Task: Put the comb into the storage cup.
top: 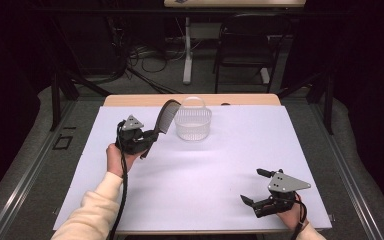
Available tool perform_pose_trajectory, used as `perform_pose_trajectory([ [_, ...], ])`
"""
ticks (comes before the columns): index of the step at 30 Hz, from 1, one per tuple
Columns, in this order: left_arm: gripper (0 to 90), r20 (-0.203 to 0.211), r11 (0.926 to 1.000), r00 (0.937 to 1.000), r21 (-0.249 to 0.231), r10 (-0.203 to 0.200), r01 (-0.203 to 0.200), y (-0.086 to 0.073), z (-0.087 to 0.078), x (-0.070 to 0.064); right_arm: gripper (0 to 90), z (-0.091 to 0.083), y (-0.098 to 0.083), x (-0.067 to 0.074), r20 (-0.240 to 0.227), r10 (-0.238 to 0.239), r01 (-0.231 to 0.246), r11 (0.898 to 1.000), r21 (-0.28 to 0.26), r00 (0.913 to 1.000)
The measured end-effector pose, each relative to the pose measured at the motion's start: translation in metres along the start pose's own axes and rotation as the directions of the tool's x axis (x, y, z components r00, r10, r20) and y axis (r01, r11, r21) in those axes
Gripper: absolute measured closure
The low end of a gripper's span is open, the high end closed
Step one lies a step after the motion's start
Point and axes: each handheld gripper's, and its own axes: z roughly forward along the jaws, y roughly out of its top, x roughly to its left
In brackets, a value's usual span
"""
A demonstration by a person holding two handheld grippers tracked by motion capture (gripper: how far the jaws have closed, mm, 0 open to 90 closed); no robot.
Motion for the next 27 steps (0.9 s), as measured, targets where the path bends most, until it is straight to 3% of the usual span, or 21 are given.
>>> perform_pose_trajectory([
  [27,72.3,-0.016,0.9995,0.9999,-0.030,0.002,-0.002,0.017,0.004,0.003,0.0,0.000,0.000,0.000,-0.001,0.002,-0.002,1.000,0.005,1.0000],
])
